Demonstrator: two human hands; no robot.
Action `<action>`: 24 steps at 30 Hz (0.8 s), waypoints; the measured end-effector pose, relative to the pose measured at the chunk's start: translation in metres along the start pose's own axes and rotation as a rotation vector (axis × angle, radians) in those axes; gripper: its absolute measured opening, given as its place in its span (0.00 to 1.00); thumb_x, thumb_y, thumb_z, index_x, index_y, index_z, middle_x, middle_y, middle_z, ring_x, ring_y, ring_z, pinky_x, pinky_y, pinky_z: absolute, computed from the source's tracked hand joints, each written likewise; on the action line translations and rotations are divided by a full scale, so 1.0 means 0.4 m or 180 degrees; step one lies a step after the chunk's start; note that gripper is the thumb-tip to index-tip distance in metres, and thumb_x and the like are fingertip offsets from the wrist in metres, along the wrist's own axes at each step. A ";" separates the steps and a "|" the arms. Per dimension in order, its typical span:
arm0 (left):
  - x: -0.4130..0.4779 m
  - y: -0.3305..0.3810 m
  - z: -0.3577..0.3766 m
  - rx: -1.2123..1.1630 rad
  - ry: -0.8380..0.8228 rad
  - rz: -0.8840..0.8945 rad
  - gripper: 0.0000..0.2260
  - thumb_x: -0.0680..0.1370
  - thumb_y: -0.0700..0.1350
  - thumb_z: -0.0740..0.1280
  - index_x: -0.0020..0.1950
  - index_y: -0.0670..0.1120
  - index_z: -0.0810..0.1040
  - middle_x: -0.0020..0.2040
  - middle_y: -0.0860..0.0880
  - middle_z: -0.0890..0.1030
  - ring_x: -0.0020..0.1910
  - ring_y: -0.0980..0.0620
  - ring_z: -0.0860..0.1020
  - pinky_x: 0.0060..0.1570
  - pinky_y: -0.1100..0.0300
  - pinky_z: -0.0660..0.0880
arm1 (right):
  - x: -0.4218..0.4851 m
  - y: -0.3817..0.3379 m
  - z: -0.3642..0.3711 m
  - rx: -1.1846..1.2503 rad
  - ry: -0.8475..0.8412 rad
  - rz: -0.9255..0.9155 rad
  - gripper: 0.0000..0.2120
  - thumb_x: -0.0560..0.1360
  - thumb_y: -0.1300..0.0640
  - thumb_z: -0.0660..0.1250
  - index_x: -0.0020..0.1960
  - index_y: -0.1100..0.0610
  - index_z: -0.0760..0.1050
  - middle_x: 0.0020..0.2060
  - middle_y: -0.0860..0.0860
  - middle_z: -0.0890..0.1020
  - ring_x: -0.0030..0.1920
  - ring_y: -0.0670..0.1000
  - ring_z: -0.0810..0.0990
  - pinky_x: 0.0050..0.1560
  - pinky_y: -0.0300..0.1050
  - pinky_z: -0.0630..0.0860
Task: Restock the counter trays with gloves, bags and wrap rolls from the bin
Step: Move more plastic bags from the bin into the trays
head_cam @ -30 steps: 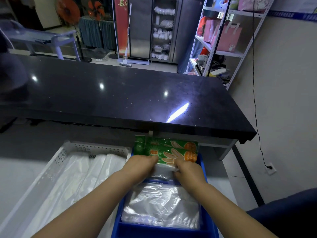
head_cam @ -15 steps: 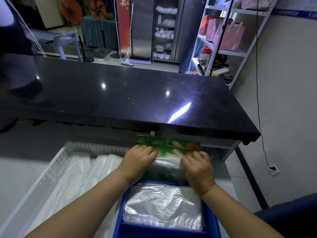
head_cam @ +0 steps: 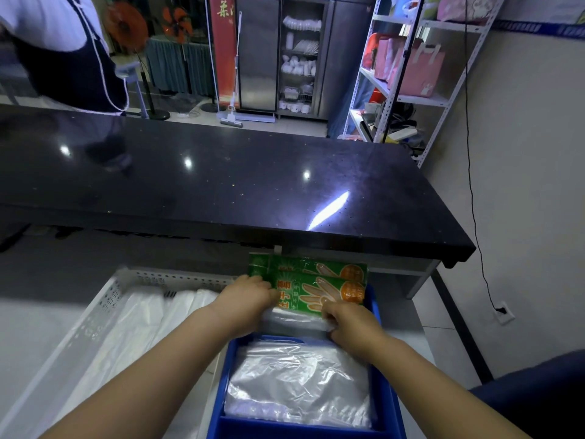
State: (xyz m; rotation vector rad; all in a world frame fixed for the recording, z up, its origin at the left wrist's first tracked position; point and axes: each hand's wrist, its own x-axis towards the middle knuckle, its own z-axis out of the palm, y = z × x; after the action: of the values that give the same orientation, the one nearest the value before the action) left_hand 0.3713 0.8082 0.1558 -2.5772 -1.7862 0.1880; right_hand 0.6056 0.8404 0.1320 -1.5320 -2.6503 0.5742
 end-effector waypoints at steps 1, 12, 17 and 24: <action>-0.001 0.000 -0.003 -0.0011 0.0130 0.0032 0.19 0.68 0.46 0.68 0.59 0.51 0.73 0.55 0.49 0.77 0.56 0.46 0.73 0.52 0.54 0.68 | 0.004 0.000 -0.003 0.0045 -0.0082 0.0029 0.11 0.68 0.60 0.68 0.42 0.47 0.69 0.42 0.49 0.78 0.41 0.52 0.74 0.33 0.41 0.65; 0.011 0.039 0.047 -0.0553 -0.0383 -0.0421 0.08 0.73 0.41 0.60 0.51 0.46 0.73 0.53 0.42 0.80 0.51 0.40 0.77 0.41 0.55 0.68 | -0.010 -0.022 -0.089 0.0073 -0.0214 0.0238 0.29 0.64 0.50 0.68 0.64 0.39 0.66 0.56 0.44 0.79 0.55 0.51 0.77 0.48 0.42 0.72; 0.028 0.048 0.033 -0.0664 -0.0719 -0.0470 0.08 0.73 0.39 0.60 0.51 0.46 0.74 0.53 0.42 0.79 0.51 0.41 0.77 0.41 0.56 0.66 | -0.036 -0.042 -0.057 -0.0359 0.0309 -0.0041 0.32 0.65 0.40 0.63 0.69 0.42 0.63 0.68 0.46 0.71 0.63 0.52 0.69 0.60 0.48 0.64; 0.007 0.032 0.014 -0.0147 -0.0010 -0.0191 0.14 0.71 0.47 0.65 0.55 0.47 0.72 0.53 0.46 0.79 0.51 0.43 0.76 0.45 0.54 0.68 | -0.010 -0.040 -0.023 -0.0560 0.0473 -0.0047 0.35 0.62 0.34 0.70 0.65 0.43 0.66 0.72 0.42 0.64 0.60 0.51 0.67 0.56 0.48 0.61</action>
State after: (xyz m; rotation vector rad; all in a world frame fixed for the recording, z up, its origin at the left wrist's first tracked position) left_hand 0.3837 0.8060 0.1492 -2.5508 -1.8883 0.1522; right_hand 0.5960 0.8326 0.1464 -1.5282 -2.6562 0.2209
